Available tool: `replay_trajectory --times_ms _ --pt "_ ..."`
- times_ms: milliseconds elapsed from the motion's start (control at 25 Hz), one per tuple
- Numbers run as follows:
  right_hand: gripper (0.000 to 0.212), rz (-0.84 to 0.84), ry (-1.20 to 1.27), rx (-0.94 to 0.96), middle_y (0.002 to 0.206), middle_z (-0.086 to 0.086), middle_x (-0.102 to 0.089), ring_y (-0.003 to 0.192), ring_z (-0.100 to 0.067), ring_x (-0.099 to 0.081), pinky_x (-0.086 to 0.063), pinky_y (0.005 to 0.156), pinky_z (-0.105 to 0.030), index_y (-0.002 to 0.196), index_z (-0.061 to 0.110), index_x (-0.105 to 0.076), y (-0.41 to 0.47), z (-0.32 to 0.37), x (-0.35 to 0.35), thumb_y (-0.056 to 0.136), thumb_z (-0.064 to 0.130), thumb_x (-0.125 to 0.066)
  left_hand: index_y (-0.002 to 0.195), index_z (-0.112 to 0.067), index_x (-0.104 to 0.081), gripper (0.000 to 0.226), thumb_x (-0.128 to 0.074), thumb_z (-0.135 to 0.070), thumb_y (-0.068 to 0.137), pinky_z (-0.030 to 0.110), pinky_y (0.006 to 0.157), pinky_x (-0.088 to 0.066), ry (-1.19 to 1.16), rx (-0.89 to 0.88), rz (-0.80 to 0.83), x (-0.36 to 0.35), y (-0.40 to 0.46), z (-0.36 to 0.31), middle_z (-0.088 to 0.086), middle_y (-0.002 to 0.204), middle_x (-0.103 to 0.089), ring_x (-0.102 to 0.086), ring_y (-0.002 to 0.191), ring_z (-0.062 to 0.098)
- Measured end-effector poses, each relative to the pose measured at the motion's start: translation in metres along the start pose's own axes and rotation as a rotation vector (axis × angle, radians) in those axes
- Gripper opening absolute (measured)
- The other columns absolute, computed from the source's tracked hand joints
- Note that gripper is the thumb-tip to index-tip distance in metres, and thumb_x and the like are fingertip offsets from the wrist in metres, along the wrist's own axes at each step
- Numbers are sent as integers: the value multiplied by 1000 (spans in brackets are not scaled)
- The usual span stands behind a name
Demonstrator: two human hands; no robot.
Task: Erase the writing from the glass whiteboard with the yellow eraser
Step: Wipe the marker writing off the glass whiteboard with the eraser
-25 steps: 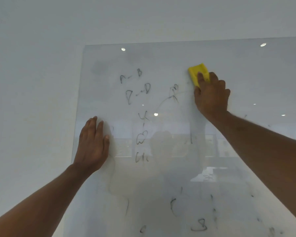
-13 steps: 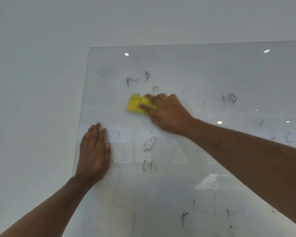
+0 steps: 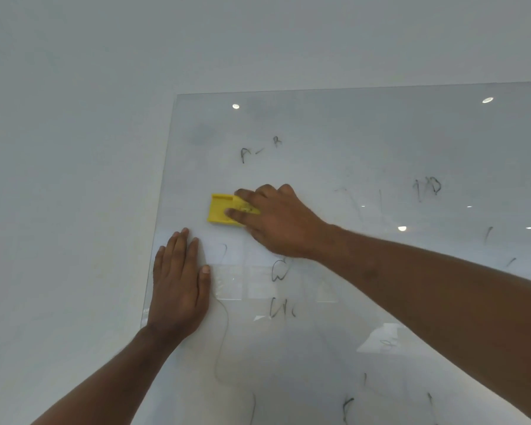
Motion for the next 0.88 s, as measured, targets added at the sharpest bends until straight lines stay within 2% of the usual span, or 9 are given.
replay_trajectory --times_ms 80,120,280,360,440,600,680,720,880 --pt "49 17 -59 17 162 -7 -33 127 -33 -47 -35 91 -43 152 37 -37 7 -9 1 104 33 -40 148 7 -45 60 -32 -29 103 63 122 -26 3 10 2 0 -1 1 25 162 -36 -31 152 40" --pt "50 18 -85 -77 162 -8 -31 128 -34 -46 -35 93 -44 153 37 -35 15 -21 3 103 33 -40 149 7 -44 60 -31 -29 103 62 122 -26 1 13 5 0 -1 1 24 162 -35 -30 153 39" --pt "52 -83 -90 -709 160 -10 -31 126 -38 -45 -38 98 -49 153 31 -33 37 -84 18 102 25 -42 152 4 -41 61 -30 -30 104 60 125 -23 -6 14 21 -1 0 2 20 165 -31 -25 156 35" --pt "51 -107 -76 -828 159 -11 -31 127 -39 -44 -38 99 -50 152 27 -34 46 -89 22 102 24 -44 154 3 -39 61 -29 -31 104 58 126 -21 -21 10 20 -2 0 3 19 166 -29 -22 157 33" --pt "52 -66 -71 -683 161 -12 -28 129 -39 -43 -37 100 -49 153 29 -32 51 -70 21 102 26 -43 154 3 -37 61 -28 -30 105 56 127 -18 -38 5 14 -3 -1 4 17 167 -28 -21 158 31" --pt "49 0 -3 -18 162 -11 -32 130 -36 -45 -36 95 -45 153 33 -37 31 -13 3 104 33 -42 152 6 -39 61 -30 -30 104 55 127 -20 -80 22 -28 -3 -1 5 20 164 -32 -25 156 33" --pt "48 31 -72 91 162 -8 -32 129 -34 -46 -35 94 -44 153 36 -36 28 -16 1 105 35 -40 152 7 -40 61 -30 -29 104 55 127 -20 -80 22 -37 -2 -1 4 22 164 -33 -26 155 35" --pt "50 46 -117 14 163 -9 -30 130 -34 -45 -35 96 -46 154 36 -33 34 -27 2 105 33 -38 152 7 -40 61 -30 -29 104 55 127 -20 -71 15 -39 -2 -1 4 22 164 -33 -26 155 35" --pt "52 -69 -93 -659 160 -13 -30 128 -40 -43 -36 101 -53 152 30 -32 64 -94 21 102 22 -42 154 4 -37 60 -30 -29 104 53 129 -15 -60 13 -29 -2 -1 6 18 165 -31 -24 156 33"
Point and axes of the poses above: each hand's wrist, its own y-axis towards the middle knuckle, its own x-axis out of the back of the hand, z = x × y, the point moved 1 cm from there along y, towards the middle knuckle
